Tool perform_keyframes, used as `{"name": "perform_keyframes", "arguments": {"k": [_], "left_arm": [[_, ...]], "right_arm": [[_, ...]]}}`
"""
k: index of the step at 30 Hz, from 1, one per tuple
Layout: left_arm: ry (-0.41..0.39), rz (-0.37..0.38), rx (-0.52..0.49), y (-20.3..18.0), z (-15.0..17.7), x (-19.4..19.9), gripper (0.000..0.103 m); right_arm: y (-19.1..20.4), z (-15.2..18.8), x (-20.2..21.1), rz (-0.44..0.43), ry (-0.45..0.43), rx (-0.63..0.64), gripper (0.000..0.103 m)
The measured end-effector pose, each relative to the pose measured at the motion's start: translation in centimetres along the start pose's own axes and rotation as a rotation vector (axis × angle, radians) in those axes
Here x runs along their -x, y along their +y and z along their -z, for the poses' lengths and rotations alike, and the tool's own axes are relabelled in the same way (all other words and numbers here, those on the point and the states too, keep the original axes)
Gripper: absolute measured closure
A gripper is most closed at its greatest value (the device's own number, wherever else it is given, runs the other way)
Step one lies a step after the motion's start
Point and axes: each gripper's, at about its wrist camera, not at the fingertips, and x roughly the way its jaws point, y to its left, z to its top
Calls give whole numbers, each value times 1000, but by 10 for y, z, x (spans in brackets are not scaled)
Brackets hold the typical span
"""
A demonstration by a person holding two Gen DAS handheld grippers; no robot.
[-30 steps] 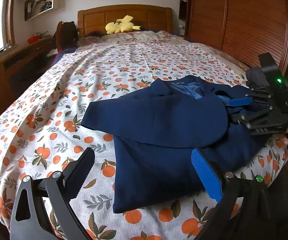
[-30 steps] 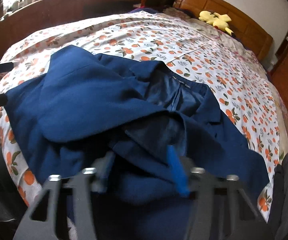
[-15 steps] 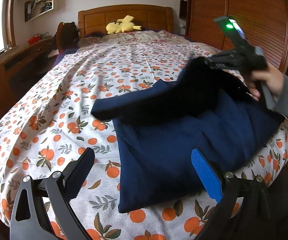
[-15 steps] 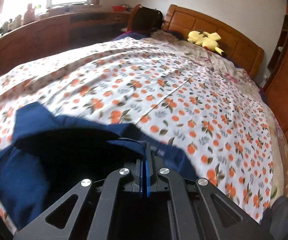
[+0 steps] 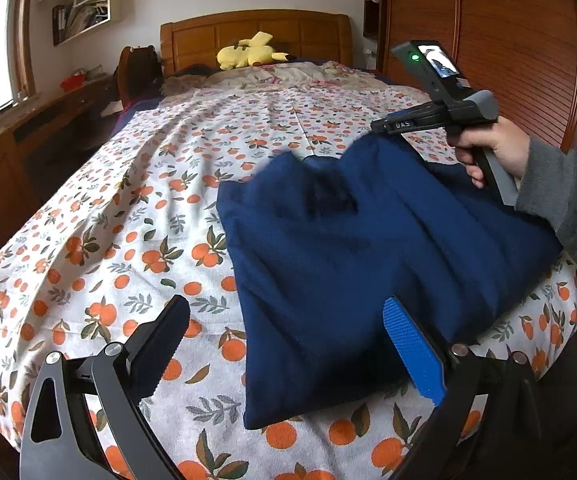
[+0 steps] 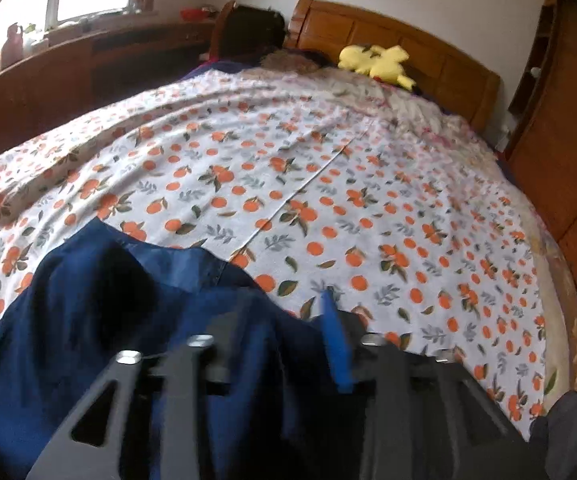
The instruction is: Fold large clothes
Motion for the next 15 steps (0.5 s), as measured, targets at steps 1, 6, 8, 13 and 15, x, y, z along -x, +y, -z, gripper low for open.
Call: {"name": "perform_keyframes", "arguments": {"k": [1, 6, 8, 13, 15], "left_arm": [[-1, 3, 1, 0, -1, -1, 5], [0, 17, -2, -5, -2, -7, 5], [-2, 26, 0, -7, -3, -9, 5], [-4, 44, 0, -14, -6, -16, 5], [-7, 49, -2, -17, -7, -17, 5]], "right_arm": [[-3, 2, 8, -3, -17, -3, 53], [-21, 26, 44, -6, -53, 8, 53], [-32, 42, 54, 5, -46, 7, 53], [-74, 81, 55, 89, 25, -13, 53], [-95, 93, 51, 111, 58, -46, 53]]}}
